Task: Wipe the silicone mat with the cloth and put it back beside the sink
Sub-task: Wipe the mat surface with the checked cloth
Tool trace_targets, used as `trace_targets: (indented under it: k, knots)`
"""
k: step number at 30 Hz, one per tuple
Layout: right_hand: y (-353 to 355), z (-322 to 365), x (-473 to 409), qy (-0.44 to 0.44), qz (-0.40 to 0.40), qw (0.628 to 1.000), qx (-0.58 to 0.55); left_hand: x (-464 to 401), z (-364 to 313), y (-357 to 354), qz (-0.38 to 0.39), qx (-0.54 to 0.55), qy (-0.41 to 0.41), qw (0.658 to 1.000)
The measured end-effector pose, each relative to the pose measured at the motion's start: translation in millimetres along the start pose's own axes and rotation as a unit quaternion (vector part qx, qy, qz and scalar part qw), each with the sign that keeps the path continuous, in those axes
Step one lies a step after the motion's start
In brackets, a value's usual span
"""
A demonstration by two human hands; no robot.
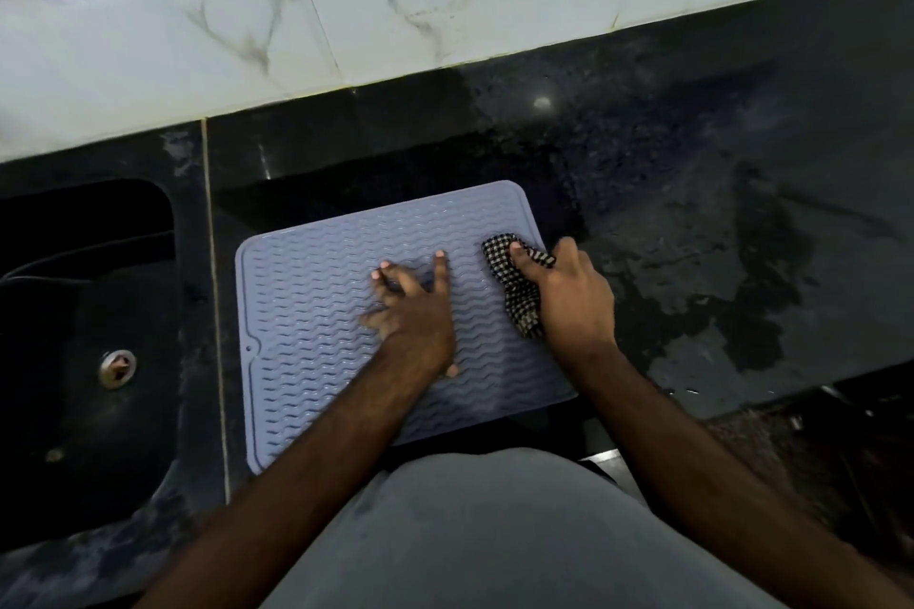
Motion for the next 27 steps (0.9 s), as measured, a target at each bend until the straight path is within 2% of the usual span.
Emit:
trace_targets:
  k: [3,7,10,12,14,16,21,27]
  knots:
    - [3.5,-11.3,-5.7,-0.029,-0.001,1.000,0.012,1.7,1.3,-2.0,-0.008,-0.011,-0.010,1.000]
    - [23.6,-30.1,-12.5,-0.061,0.002,0.992,-0.109,4.3,1.4,-1.3,-0.008,-0.016,-0.019,1.000]
    - [50.8,-27.5,-15.9,-0.024,-0.082,0.993,-0.080,5.0,-2.6,0.9,-0.011,-0.020,-0.022,1.000]
    - [62.5,-24.5,-20.0,-0.036,-0.122,0.990,-0.062,5.7,-4.6,2.1,-0.011,-0.006,-0.029,0.999]
    - [68.6,-20.4,-22.6,-0.026,-0.146,0.987,-0.062,4.3,-9.0,2.7,-0.021,0.018,-0.070,0.997]
    - [65.2,-15.0,-26.9,0.004,-0.128,0.988,-0.087,1.2,-15.2,5.0,-0.049,0.033,-0.122,0.991]
    - [7.8,10.7,-21.3,0.070,0.049,0.992,-0.093,-11.1,-17.5,-5.9,-0.064,0.027,-0.171,0.983]
    - [-9.3,6.1,-10.5,0.050,0.044,0.995,-0.073,-17.9,-14.8,-10.0,-0.023,0.023,-0.167,0.985]
Point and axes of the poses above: each hand's wrist, its own x-axis away from the middle knuckle, its own y-axis out of the back of the hand, z = x × y, the point moved 5 cm from there along -x, towards the middle knuckle, and after that the axes turned 13 degrees about -y, right-handed, at the moved point
